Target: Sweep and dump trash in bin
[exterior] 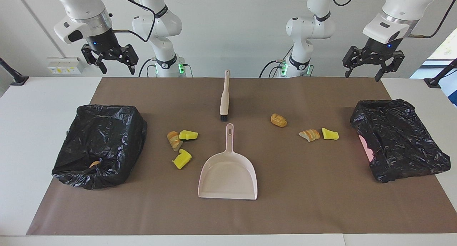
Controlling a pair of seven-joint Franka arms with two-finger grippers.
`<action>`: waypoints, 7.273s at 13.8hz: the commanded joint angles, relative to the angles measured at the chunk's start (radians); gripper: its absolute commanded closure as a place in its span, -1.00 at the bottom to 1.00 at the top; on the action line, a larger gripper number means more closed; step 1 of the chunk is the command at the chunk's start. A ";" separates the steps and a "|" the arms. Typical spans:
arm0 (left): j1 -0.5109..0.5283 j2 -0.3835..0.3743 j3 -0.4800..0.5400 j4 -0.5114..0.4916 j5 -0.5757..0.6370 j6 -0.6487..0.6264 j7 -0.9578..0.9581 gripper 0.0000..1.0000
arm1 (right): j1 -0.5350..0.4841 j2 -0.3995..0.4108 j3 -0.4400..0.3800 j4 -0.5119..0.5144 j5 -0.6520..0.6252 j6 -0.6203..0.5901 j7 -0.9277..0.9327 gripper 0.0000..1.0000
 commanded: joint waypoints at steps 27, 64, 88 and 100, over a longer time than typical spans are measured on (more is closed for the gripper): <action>-0.023 -0.096 -0.027 -0.153 -0.004 -0.009 -0.063 -1.00 | -0.007 -0.027 0.003 -0.033 0.020 0.016 0.012 -1.00; -0.895 0.080 -0.054 -0.788 -0.033 0.786 -0.961 -1.00 | 0.468 0.621 0.060 0.101 0.030 0.543 0.501 -0.92; -0.598 -0.133 -0.041 -0.677 -0.018 0.408 -0.913 1.00 | 0.245 0.270 0.050 -0.046 0.027 0.231 -0.422 1.00; -0.048 -0.065 -0.041 -0.636 0.102 0.460 -0.535 1.00 | 0.415 0.116 0.060 -0.456 0.011 0.534 -0.970 1.00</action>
